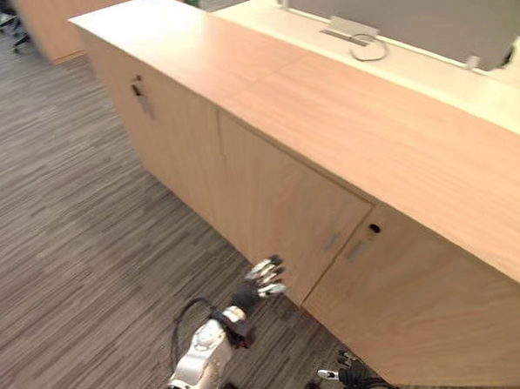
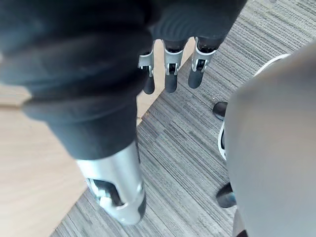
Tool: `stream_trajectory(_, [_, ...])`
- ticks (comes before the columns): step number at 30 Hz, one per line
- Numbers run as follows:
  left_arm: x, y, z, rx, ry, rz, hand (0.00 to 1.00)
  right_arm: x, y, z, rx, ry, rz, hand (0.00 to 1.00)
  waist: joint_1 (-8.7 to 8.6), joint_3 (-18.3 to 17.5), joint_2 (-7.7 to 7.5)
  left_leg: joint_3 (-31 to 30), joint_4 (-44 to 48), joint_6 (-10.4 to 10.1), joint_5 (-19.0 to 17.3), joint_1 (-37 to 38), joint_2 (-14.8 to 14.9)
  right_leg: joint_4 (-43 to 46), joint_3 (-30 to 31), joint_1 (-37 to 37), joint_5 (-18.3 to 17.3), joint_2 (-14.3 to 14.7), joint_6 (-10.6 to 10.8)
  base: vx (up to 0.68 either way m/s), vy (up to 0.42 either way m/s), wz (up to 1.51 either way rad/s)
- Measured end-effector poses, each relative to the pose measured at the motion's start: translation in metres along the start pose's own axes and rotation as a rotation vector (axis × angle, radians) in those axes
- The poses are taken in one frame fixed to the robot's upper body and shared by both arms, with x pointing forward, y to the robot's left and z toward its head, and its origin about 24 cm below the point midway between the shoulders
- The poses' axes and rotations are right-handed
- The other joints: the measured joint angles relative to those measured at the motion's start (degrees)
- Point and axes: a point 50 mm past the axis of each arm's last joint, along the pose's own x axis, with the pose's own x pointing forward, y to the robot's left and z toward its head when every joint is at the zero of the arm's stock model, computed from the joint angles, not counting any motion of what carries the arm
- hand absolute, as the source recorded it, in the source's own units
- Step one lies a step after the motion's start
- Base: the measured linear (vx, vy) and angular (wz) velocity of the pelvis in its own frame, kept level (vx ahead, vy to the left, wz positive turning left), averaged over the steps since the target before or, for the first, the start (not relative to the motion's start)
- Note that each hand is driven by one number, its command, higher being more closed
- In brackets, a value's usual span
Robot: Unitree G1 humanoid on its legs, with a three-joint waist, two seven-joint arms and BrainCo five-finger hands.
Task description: Walk over to the cabinet, pick up the folder, carry it to the office cabinet, place the folder inside the office cabinet, then close the office cabinet door
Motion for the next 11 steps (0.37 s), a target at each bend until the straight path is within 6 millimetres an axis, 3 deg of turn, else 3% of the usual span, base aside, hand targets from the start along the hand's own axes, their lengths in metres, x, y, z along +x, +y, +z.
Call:
stream_trajectory(2, [-0.015,0.032,-0.008,-0.003,0.012,0.193,0.0,-0.001,-0.008,-0.005,0.034,0.021,-0.028,0.0,1.0,0.28,-0.03,-4.38,13.19,0.98,-0.47,-2.96,5.25,0.06,3.52,1.3,-1.11,1.57,-0.77,0.07,-0.176,-1.01])
stream_trajectory(3, [-0.027,0.051,-0.015,-0.036,0.015,0.333,0.0,-0.002,-0.016,-0.008,0.029,0.034,-0.046,0.0,1.73,0.45,0.68,-12.97,19.69,0.69,0.49,-5.65,6.08,0.09,6.06,2.06,-1.55,2.78,-1.44,0.08,-0.169,-1.06])
stream_trajectory(4, [-0.034,0.06,-0.019,-0.06,0.02,0.402,0.0,-0.002,-0.019,-0.008,0.031,0.036,-0.054,0.0,1.92,0.61,0.68,-17.39,22.3,-0.18,0.87,-7.33,5.74,0.16,7.34,2.51,-1.74,3.12,-1.7,0.11,-0.084,-1.09])
stream_trajectory(5, [-0.051,0.082,-0.031,-0.122,0.04,0.571,0.0,-0.003,-0.028,-0.011,0.04,0.05,-0.084,0.0,2.26,1.34,1.18,-25.61,23.51,-2.77,-1.94,-8.37,3.63,0.52,10.08,3.0,-1.97,3.2,-2.02,0.1,-0.019,-0.83])
stream_trajectory(7, [-0.073,0.101,-0.045,-0.175,0.077,0.745,0.0,-0.005,-0.033,-0.015,0.064,0.066,-0.105,0.0,2.43,1.87,1.43,-30.95,21.99,-4.29,-4.45,-8.74,1.33,1.38,13.04,3.1,-2.18,2.96,-2.23,0.13,0.092,-0.98])
stream_trajectory(8, [-0.094,0.113,-0.058,-0.237,0.098,0.896,0.0,-0.005,-0.034,-0.017,0.071,0.073,-0.116,0.0,2.82,2.42,1.59,-36.67,17.57,-5.31,-6.1,-8.72,-1.72,1.84,16.24,2.96,-2.23,2.59,-2.19,0.13,0.21,-1.06])
stream_trajectory(9, [-0.101,0.115,-0.065,-0.262,0.118,0.943,0.0,-0.005,-0.034,-0.016,0.074,0.072,-0.118,0.0,3.03,2.41,1.67,-39.51,14.46,-5.74,-6.32,-8.59,-3.17,2.05,17.25,2.74,-2.22,2.37,-2.08,0.12,0.23,-1.31])
stream_trajectory(10, [-0.117,0.116,-0.082,-0.307,0.176,1.025,0.0,-0.005,-0.034,-0.013,0.09,0.064,-0.122,0.0,3.66,1.92,2.55,-45.42,6.37,-6.42,-5.95,-6.93,-5.42,2.86,20.0,1.62,-2.5,2.32,-1.23,0.08,0.218,-1.12])
stream_trajectory(11, [-0.125,0.114,-0.093,-0.327,0.217,1.056,0.0,-0.004,-0.036,-0.012,0.094,0.057,-0.126,0.0,4.26,1.48,3.52,-47.79,1.91,-7.4,-4.63,-5.83,-5.65,3.36,21.73,0.81,-2.85,2.89,-0.35,0.05,0.165,-0.89])
